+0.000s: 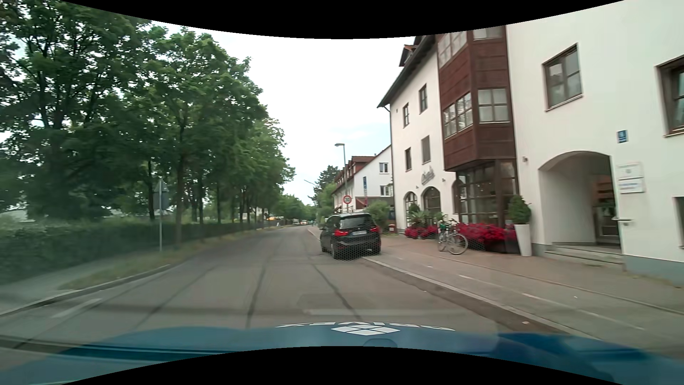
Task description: Follow the waypoints while adhering to traffic rules and regulations
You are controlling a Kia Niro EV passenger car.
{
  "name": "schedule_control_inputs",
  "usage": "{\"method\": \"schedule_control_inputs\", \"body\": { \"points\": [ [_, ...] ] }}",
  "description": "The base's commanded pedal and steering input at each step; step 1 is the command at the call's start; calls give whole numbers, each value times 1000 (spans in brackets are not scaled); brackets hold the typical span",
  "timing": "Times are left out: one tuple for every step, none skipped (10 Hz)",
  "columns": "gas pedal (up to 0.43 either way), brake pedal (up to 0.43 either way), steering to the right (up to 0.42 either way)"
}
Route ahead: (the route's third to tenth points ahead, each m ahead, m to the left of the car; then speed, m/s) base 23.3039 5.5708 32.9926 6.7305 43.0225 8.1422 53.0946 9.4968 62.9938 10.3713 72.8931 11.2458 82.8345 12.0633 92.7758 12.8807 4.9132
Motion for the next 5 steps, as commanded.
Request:
{"method": "schedule_control_inputs", "body": {
  "points": [
    [299,0,-394],
    [299,0,-339],
    [299,0,-277],
    [299,0,-224],
    [299,0,-177]
  ]
}}
